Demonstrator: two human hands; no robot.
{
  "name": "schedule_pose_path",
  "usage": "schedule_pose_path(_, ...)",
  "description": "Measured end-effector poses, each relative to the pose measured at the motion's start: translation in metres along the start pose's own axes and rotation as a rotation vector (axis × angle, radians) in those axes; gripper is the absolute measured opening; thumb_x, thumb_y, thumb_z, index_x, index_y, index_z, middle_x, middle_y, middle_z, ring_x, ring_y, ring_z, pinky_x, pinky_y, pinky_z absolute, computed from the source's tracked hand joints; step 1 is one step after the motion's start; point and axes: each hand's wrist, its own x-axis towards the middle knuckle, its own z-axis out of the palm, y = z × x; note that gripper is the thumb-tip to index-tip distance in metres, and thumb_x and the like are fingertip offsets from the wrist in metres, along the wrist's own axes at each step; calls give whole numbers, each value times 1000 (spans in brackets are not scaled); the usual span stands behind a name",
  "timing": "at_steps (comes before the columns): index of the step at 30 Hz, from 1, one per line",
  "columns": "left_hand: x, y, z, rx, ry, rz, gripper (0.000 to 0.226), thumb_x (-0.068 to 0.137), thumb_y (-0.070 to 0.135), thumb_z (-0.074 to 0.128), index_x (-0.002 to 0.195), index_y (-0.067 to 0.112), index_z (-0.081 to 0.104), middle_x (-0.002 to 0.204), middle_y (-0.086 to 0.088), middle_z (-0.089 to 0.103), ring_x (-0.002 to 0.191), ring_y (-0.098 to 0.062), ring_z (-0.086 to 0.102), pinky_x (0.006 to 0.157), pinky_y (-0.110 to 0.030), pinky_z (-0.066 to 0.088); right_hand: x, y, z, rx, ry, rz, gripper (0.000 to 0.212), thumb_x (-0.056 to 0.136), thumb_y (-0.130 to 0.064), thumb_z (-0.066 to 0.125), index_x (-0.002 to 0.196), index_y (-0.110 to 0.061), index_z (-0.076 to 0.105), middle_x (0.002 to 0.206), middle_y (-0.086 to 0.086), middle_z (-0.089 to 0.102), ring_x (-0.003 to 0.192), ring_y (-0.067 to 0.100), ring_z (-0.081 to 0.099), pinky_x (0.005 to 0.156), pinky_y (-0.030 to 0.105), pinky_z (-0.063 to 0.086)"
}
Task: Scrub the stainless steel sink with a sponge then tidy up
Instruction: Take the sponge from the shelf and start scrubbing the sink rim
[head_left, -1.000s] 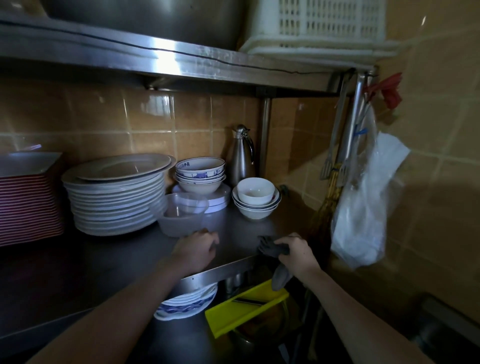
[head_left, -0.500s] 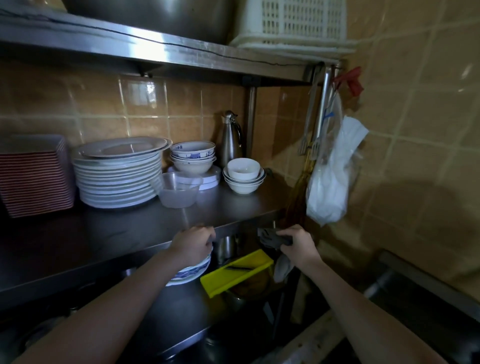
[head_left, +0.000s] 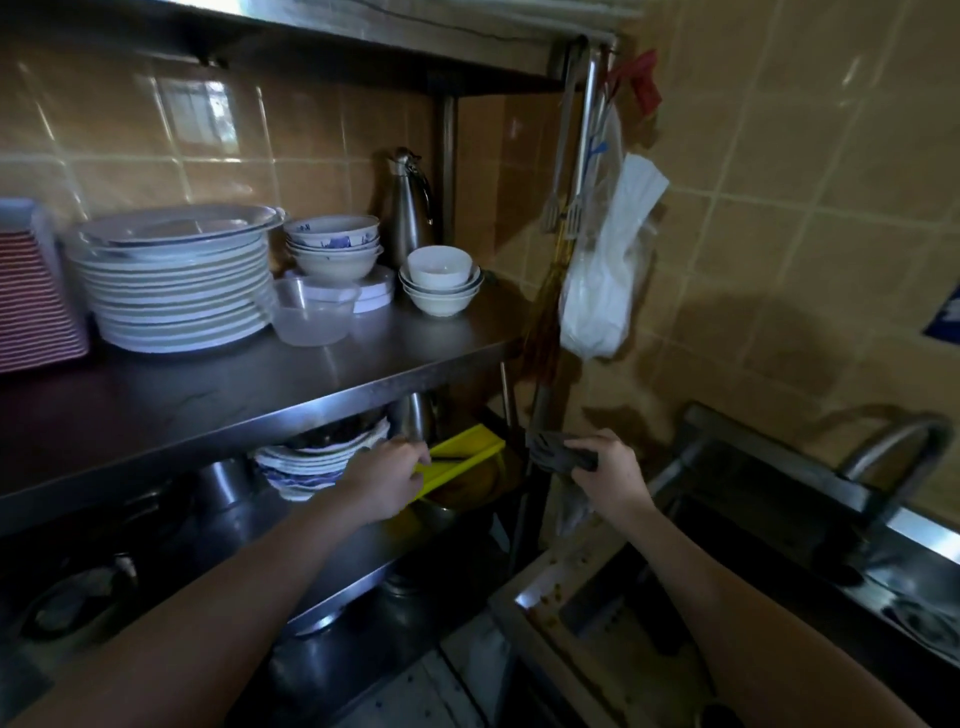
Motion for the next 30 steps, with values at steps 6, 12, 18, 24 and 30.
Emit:
schedule_pose_path(6,-2,15,28,-15,-56,4,30,90,27,50,119,27,53,129,-3,52,118,-26,50,90,-37,42,-24,26,-5,-6,-12,35,39,87,-1,58,124,-14,61,123,3,49,115,21,51,98,33,46)
schedule_pose_path(12,-1,37,61,-97,-112,2,28,89,23,49,116,25,57,124,-5,53,115,-26,52,93,-41,44,-41,60,8,-13,6,89,36,86,-2,60,119,-16,63,119,2,52,110,18,52,92,22,41)
schedule_pose_path(18,-7,56,105,-128,-172,-10,29,91,22,48,119,24,55,125,-3,53,115,-24,51,90,-36,42,-50,93,25,11,-28,150,38,85,-1,61,120,-16,63,121,1,52,114,19,50,95,21,38)
schedule_pose_path(24,-11,74,142,-115,-261,-51,30,94,24,45,123,23,51,123,-4,50,113,-25,50,90,-38,41,-61,111,44,55,-130,168,39,85,0,59,121,-13,63,123,3,51,115,21,50,103,30,43)
schedule_pose_path(30,-17,78,171,-169,-298,-88,30,94,23,46,124,21,49,124,-4,49,113,-25,51,89,-41,44,-72,120,76,131,-200,142,40,83,3,60,119,-14,64,123,0,52,116,19,51,104,34,44)
